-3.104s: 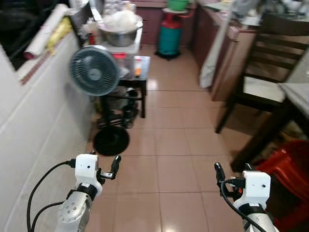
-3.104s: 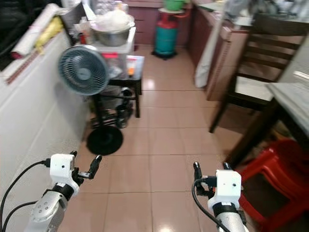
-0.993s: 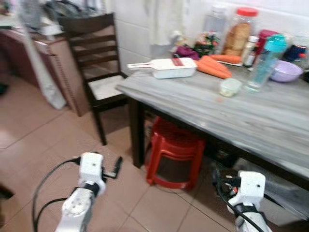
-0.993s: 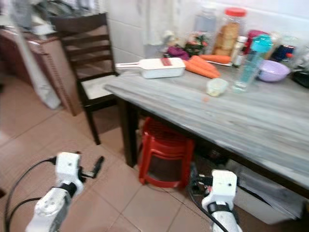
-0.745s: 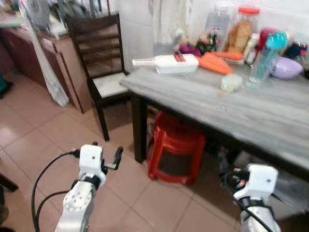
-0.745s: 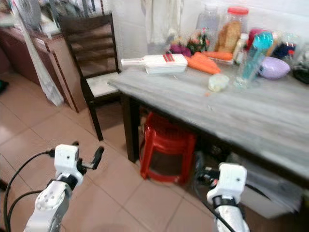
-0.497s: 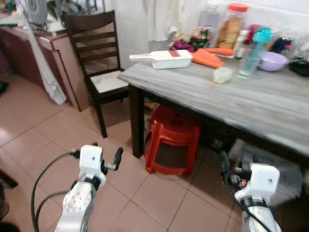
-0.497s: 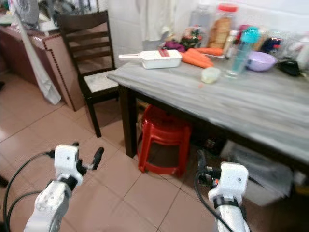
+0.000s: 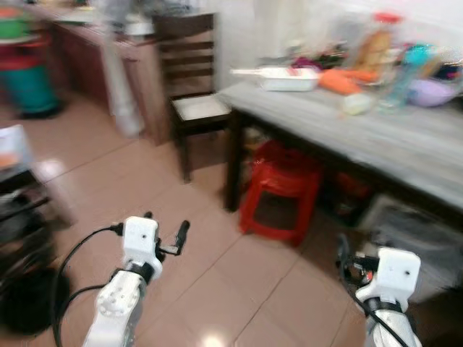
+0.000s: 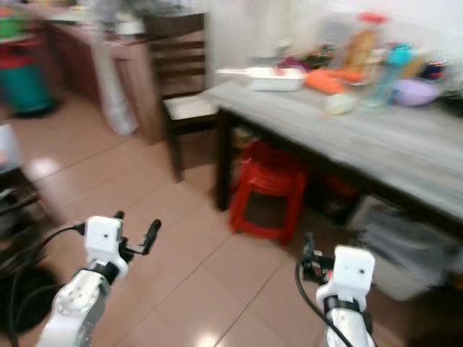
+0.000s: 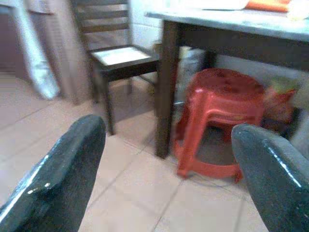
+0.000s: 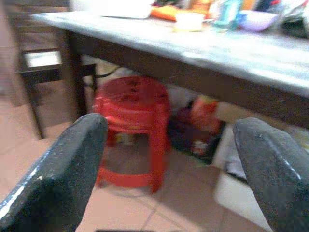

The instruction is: Setting the table

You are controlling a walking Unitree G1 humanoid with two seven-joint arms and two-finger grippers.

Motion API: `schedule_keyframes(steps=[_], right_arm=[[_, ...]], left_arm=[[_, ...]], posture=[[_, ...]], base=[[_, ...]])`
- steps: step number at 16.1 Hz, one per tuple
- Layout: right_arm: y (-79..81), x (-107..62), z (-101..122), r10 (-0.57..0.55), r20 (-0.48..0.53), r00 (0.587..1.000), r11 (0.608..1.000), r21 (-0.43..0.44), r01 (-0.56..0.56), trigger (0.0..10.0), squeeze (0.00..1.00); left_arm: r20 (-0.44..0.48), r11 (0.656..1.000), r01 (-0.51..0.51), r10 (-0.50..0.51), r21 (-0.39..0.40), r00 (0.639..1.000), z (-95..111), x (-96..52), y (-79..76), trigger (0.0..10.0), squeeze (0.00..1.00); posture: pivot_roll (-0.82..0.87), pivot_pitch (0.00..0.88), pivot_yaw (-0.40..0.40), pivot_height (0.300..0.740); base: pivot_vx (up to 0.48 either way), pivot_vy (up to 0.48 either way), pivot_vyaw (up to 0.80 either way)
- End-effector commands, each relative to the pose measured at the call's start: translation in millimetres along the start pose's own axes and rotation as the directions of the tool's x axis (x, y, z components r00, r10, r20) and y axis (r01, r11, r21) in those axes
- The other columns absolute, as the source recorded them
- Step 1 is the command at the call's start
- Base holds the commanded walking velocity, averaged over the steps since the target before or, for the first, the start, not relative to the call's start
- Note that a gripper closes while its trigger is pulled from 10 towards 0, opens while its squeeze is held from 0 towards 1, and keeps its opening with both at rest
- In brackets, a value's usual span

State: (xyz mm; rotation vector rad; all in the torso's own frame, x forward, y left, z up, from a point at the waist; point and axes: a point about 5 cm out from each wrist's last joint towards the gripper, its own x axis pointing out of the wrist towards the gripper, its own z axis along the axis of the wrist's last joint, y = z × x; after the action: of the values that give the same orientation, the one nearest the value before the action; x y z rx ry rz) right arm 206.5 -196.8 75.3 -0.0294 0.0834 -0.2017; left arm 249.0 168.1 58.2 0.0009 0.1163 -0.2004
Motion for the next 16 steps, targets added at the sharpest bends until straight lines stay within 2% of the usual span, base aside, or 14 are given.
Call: schedule_keyframes(steps=[1, 2, 3, 7, 10, 13, 16], right_arm=[[-5.5, -2.4, -1.5, -0.031, -0.011, 0.999, 1.0, -0.004, 0.031, 10.0, 0.0], [-4.2, -2.5, 0.4, -0.035, 0.02, 0.999, 0.998, 0.045, 0.034, 10.0, 0.0], [-4.6, -3.0, -0.1, -0.042, 0.01, 0.999, 0.997, 0.058, 0.041, 10.0, 0.0], [-5.7, -5.1, -2.5, -0.044, -0.026, 0.999, 0.998, 0.036, 0.045, 10.0, 0.0], [-7.5, -4.1, -1.0, -0.045, -0.01, 0.999, 0.999, 0.03, 0.045, 10.0, 0.0], [-8.7, -4.1, -0.1, -0.044, -0.008, 0.999, 0.998, 0.033, 0.045, 10.0, 0.0], [-7.2, -4.6, 5.3, -0.024, 0.012, 1.0, 1.0, 0.014, 0.024, 10.0, 0.0]], left_arm=[[0.008, 0.999, 0.031, -0.031, -0.012, 0.999, 2.5, 1.5, -5.0, 10.0, 0.0], [0.007, 0.999, 0.04, -0.04, -0.006, 0.999, 2.8, 1.6, -5.6, 10.0, 0.0], [0.004, 0.999, 0.049, -0.049, -0.003, 0.999, 2.6, 1.8, -6.3, 10.0, 0.0], [-0.009, 0.997, 0.073, -0.074, -0.033, 0.997, 1.1, 1.4, -10.7, 10.0, 0.0], [-0.007, 0.996, 0.079, -0.08, -0.033, 0.997, 1.0, 2.2, -12.8, 10.0, 0.0], [-0.006, 0.996, 0.083, -0.083, -0.036, 0.997, 1.3, 2.1, -13.3, 10.0, 0.0], [-0.005, 0.995, 0.09, -0.091, -0.046, 0.996, 1.5, 1.2, -14.3, 10.0, 0.0]], posture=[[0.06, 0.0, -0.009, 0.74], [0.05, 0.0, -0.007, 0.74], [0.05, 0.0, -0.007, 0.74], [0.05, 0.0, -0.007, 0.74], [0.04, 0.0, -0.011, 0.74], [0.04, 0.0, -0.018, 0.74], [0.04, 0.0, -0.022, 0.74]], base=[[0.0, 0.0, 0.0], [0.0, 0.0, 0.0], [0.0, 0.0, 0.0], [0.0, 0.0, 0.0], [0.0, 0.0, -0.66], [0.0, -0.284, -0.64], [0.0, -0.316, 0.0]])
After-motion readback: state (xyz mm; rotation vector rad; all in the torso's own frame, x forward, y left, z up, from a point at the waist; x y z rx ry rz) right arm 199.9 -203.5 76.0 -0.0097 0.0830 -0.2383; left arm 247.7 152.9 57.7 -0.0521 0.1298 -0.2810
